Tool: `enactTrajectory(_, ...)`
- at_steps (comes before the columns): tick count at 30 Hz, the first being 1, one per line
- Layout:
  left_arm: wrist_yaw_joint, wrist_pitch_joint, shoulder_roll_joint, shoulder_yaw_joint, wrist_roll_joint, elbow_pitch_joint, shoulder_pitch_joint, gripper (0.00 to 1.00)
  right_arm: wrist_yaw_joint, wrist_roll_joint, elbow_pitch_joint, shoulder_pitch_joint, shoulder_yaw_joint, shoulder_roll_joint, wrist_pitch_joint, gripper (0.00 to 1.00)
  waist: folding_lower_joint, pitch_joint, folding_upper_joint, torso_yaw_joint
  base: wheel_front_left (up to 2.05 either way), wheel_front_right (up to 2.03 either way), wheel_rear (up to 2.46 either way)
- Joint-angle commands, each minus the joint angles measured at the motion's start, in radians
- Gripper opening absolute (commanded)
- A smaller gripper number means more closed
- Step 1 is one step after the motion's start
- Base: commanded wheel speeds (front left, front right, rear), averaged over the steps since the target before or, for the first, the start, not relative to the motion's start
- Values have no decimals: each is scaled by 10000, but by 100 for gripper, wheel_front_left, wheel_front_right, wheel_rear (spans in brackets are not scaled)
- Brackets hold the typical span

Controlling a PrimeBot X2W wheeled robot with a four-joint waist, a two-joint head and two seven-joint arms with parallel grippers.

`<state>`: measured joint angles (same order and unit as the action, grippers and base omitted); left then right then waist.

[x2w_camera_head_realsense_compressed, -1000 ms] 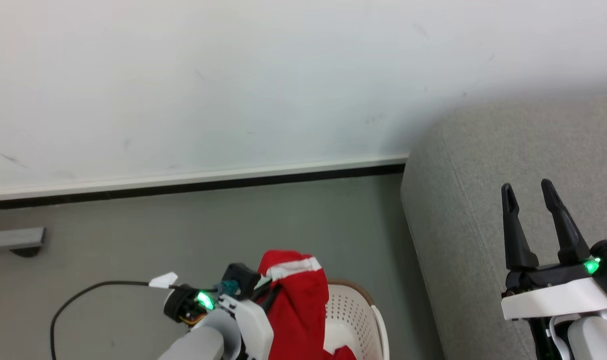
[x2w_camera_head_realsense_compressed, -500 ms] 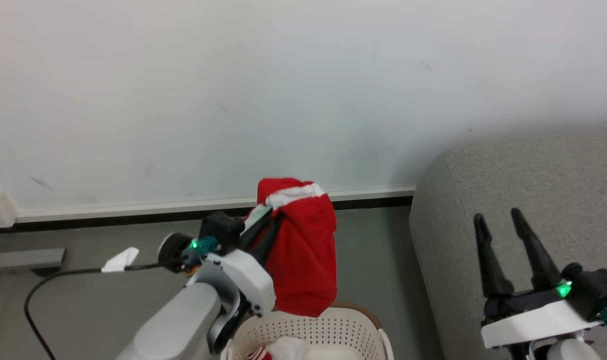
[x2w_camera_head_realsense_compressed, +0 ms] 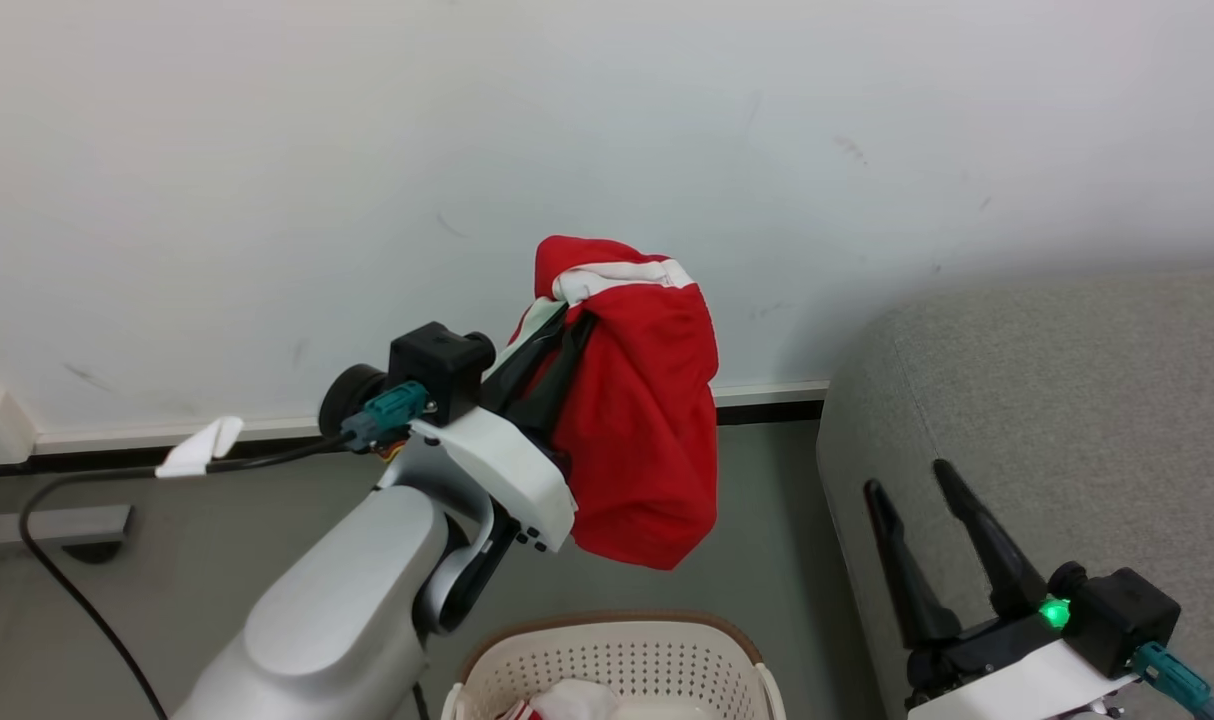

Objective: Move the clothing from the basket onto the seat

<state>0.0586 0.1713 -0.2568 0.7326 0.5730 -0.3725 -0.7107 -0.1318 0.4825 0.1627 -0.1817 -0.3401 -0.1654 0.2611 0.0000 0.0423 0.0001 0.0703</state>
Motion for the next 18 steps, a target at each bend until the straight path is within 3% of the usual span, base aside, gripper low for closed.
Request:
enactTrajectory(1,40,-14,-58,-30,15,85,-19,0,21,68,-70,3,-98,-113,30,100,0,-7,-1,11,0,0,0)
enactTrajectory(9,204,-170,-151,10,70,427,118,0,21,390,-239,-197,-787,-430,30,100,0,-60,-1,-6,0,0,0)
enactTrajectory(18,164,-149,-49,123,153,390,157,0,21,668,354,-1001,-2539,-543,30,100,0,-33,-1,-177,0,0,0)
